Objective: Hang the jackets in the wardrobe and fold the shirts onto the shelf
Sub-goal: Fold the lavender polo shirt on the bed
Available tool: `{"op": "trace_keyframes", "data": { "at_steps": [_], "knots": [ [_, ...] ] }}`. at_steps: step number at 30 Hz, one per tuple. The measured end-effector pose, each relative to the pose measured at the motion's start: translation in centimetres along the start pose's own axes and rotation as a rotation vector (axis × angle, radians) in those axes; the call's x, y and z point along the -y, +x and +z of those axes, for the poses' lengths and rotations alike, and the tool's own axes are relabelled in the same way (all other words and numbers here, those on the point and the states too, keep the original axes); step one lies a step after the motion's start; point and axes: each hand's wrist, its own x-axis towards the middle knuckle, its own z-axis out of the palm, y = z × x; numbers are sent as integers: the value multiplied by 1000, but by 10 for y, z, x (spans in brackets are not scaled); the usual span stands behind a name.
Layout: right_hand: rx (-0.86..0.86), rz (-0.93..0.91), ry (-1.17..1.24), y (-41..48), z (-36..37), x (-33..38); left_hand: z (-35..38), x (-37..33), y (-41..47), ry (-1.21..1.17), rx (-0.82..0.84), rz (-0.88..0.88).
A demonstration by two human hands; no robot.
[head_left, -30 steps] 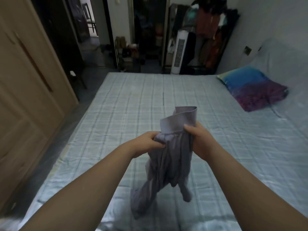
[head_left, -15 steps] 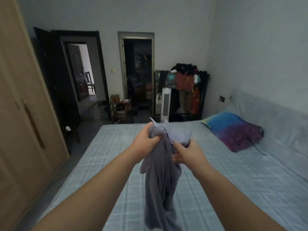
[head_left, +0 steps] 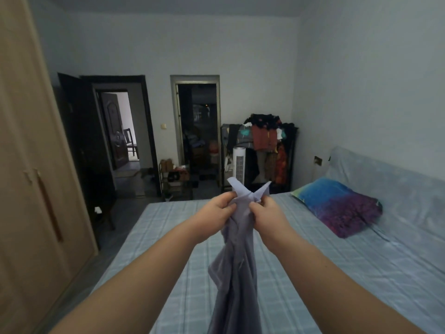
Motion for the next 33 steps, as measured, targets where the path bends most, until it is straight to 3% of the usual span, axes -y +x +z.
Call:
{"op": "trace_keyframes", "data": {
  "at_steps": [4, 11, 13, 17, 20, 22, 24, 28, 33],
  "knots": [
    [32, 14, 62, 2, -5, 10, -26, -5, 3, 33, -214, -7],
    [85, -129, -177, 5, -12, 27, -52, 1, -2, 74, -285, -6],
    [87, -156, -243, 2, -10, 24, -44, 4, -7, -18, -241, -52],
    [91, -82, -260, -5, -7, 9, -26, 12, -16, -443, -177, -155],
    [183, 39, -137, -11, -14, -4, -12, 17, -23, -506, -204, -169],
    [338, 122, -111, -13, -24, -14, -6, 21, -27, -388, -221, -163],
    [461, 135, -320, -13, -35, -25, -7, 26, -31, -205, -188, -181],
    [449, -96, -977, -19, -48, -45, -15, 36, -39, 220, 51, -259],
    [441, -71, -1283, -14, -69, -88, -18, 61, -49, 833, 223, -318]
  ]
}}
